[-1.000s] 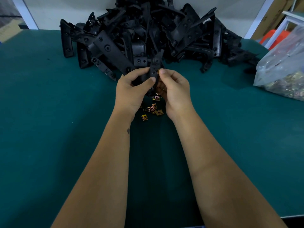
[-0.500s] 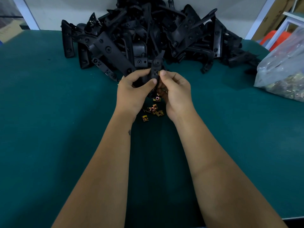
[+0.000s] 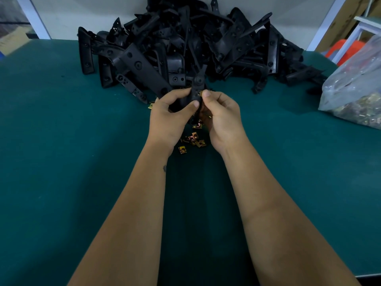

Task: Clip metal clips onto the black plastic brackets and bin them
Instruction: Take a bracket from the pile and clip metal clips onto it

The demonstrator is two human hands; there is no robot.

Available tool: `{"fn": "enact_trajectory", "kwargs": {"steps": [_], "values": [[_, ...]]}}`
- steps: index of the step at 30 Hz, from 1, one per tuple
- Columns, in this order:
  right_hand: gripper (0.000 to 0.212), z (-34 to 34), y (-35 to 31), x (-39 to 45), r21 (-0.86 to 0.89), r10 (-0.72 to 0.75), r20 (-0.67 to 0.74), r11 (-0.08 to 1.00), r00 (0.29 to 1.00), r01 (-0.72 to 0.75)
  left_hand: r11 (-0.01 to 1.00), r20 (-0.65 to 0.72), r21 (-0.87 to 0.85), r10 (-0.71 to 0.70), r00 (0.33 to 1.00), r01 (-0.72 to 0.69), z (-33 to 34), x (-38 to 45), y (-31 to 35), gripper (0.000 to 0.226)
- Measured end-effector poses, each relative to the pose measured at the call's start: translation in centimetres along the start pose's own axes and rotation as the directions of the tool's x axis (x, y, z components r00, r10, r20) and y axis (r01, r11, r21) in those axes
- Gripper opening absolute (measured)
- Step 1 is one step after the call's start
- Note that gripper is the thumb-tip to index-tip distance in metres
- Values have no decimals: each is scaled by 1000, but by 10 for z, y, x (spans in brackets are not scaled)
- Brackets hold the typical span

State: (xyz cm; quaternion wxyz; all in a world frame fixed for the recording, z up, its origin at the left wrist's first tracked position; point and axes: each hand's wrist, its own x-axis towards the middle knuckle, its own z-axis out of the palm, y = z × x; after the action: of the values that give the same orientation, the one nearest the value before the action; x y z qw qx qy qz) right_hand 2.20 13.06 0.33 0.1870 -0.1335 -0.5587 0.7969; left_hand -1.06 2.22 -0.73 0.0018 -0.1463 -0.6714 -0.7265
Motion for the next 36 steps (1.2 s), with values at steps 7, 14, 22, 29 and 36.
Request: {"fn": "enact_trajectory", "kwargs": {"steps": [7, 14, 22, 29, 36], "values": [[20, -12, -4, 5, -205, -50, 70, 977, 996, 63, 1000, 40, 22, 7, 999, -8, -2, 0, -1, 26], [17, -17, -4, 8, -173, -64, 108, 982, 992, 82, 1000, 68, 20, 15, 998, -17, -3, 1, 0, 25], [20, 4, 4, 1, 55, -15, 14, 998, 1000, 14, 998, 0, 35, 59, 998, -59, 0, 0, 0, 25], [16, 2, 1, 0, 3, -21, 45, 1000, 999, 21, 989, 11, 79, 123, 992, -123, 0, -1, 0, 27], [9, -3, 1, 2, -142, -98, 33, 985, 995, 101, 996, 9, 68, 57, 998, -58, -2, 0, -1, 28]]}}
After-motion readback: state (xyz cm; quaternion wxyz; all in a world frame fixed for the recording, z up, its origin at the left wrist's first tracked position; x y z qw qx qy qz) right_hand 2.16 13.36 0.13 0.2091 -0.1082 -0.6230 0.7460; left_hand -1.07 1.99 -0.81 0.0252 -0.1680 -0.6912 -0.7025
